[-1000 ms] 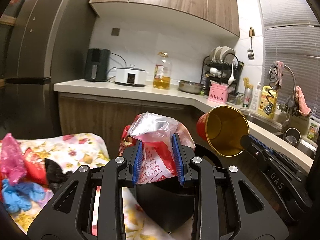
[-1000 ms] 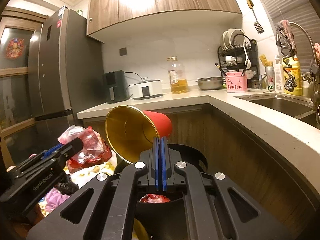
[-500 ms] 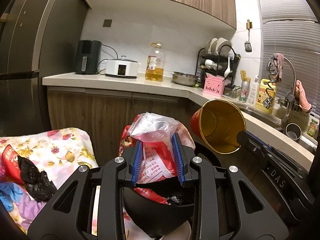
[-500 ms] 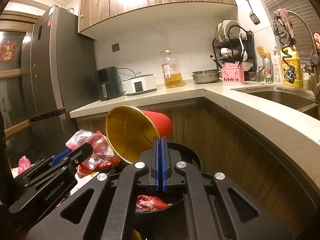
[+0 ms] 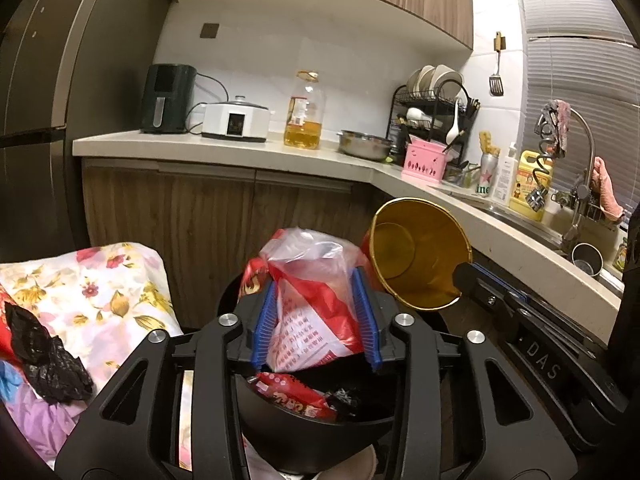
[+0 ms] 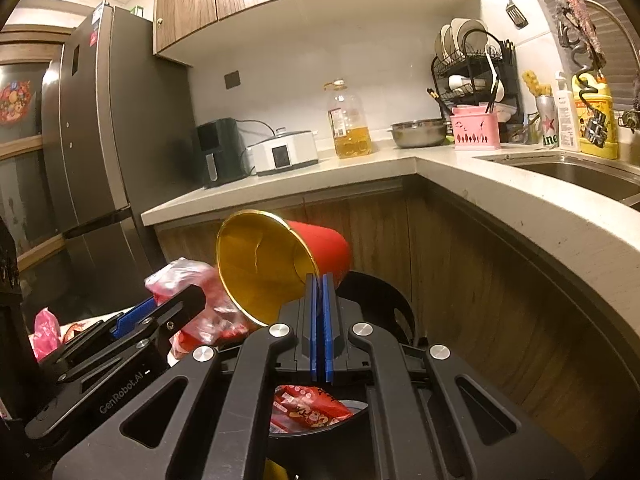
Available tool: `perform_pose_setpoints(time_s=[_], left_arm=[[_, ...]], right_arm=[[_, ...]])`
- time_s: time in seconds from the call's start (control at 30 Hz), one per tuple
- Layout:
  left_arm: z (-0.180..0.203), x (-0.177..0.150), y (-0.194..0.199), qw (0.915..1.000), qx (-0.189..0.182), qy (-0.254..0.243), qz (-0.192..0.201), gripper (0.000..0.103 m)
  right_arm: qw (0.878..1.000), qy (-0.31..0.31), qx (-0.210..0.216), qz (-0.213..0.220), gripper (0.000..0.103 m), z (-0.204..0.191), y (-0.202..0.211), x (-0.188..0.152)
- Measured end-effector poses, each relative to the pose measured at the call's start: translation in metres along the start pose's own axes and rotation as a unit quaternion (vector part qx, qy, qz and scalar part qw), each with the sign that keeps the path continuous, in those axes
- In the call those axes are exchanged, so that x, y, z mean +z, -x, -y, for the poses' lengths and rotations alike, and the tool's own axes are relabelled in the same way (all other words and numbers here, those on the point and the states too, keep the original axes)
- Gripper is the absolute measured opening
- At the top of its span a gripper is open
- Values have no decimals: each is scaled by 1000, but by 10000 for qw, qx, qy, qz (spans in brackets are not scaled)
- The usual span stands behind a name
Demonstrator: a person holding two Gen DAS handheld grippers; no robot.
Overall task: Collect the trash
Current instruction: 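Carry the clear bag and paper cup in both tools over the black bin, then open both tools to drop the bag and cup into the bin, then move both open tools back over the remaining trash on the table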
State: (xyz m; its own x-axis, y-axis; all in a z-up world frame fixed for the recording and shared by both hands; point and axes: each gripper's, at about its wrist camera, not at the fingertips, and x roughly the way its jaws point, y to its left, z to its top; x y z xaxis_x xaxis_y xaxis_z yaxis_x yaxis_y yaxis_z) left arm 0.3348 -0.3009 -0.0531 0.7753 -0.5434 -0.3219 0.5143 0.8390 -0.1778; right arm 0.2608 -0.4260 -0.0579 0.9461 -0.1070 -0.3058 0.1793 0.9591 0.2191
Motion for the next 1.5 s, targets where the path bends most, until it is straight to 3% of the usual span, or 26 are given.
perform_pose_setpoints(time_s=[0.27, 0.3, 0.37, 0.57, 0.63, 0.67, 0.7, 0.93, 1.23, 1.5], left_arm=[[-10, -5, -1, 9999, 102, 59, -66, 54], [-11, -5, 0, 9999, 136, 77, -63, 57], [-14, -5, 4, 9997, 202, 117, -37, 61], [-24, -8, 23, 9984, 507, 229, -2, 71], [-26, -10, 32, 9977, 648, 204, 30, 73], [-27, -10, 38, 9970, 754, 187, 46, 75], [-28, -12, 43, 9963, 836, 175, 65, 76], [-46, -21, 85, 9903, 1351, 292, 141, 80], [-86, -39, 155, 9711, 2339, 343, 342, 81], [-137, -56, 214, 9451, 3192, 566, 418, 81]], right_arm=[[9998, -127, -36, -150, 4, 8, -5, -3], [9998, -129, -33, -157, 7, 9, -5, -3], [9998, -116, -77, -104, 30, 9, -3, -3], [9999, -24, -115, -58, 32, 3, 6, -4], [9999, 4, -139, -18, 42, 0, 10, -5], [9999, 6, -154, 41, 55, -1, 15, -5], [9998, 12, -157, 100, 59, -3, 18, -6], [9996, 112, -44, 240, 66, -24, 38, -11], [9988, 303, 281, 275, 67, -65, 59, -25], [9973, 380, 613, 159, 67, -105, 70, -49]])
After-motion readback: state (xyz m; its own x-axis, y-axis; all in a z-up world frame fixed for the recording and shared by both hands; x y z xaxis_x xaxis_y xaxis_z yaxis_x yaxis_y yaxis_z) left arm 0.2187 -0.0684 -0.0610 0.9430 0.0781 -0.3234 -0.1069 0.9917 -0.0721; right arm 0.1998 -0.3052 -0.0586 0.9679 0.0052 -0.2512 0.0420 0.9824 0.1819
